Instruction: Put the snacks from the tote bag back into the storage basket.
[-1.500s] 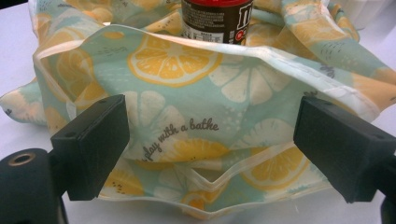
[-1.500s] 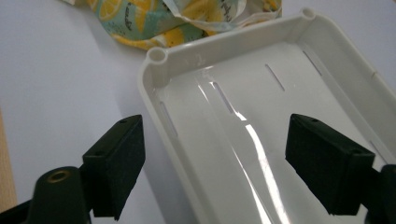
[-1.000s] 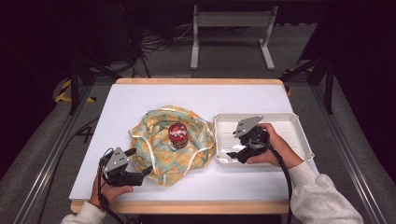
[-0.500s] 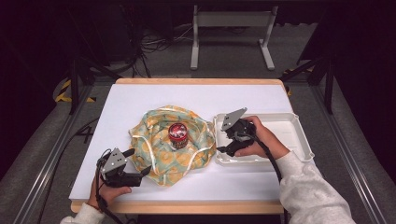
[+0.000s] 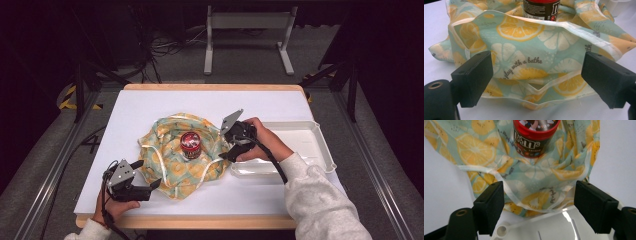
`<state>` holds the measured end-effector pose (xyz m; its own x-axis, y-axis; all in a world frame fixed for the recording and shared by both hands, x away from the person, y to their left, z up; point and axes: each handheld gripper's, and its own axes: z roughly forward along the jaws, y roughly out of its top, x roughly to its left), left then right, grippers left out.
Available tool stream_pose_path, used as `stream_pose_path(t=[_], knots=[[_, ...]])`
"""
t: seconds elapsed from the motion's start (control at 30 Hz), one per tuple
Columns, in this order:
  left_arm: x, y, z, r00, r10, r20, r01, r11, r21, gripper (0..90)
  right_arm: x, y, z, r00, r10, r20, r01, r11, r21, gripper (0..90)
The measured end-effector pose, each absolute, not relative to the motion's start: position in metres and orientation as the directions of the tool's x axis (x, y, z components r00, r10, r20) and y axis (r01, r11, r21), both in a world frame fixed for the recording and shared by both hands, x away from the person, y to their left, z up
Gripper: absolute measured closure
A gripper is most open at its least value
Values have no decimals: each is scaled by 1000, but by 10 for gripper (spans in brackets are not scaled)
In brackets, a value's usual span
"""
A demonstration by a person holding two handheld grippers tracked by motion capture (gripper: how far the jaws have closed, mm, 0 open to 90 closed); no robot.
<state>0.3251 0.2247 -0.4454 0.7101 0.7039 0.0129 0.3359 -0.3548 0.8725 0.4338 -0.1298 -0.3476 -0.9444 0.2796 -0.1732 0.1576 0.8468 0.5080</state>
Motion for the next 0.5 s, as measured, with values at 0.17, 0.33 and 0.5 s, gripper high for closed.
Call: stream_pose_path(t=[0.17,0.33,0.5], knots=[[323,226,-445,706,708,8,336,-345,876,111,438,-117,-347,-952,256,-166,145,859,491,250],[321,227,-445,704,710,5,339,-343,876,111,442,-104,-348,-957,240,-162,134,864,485,244],[320,229,-445,702,712,9,336,-342,878,111,445,-90,-350,-962,226,-152,127,867,482,244]])
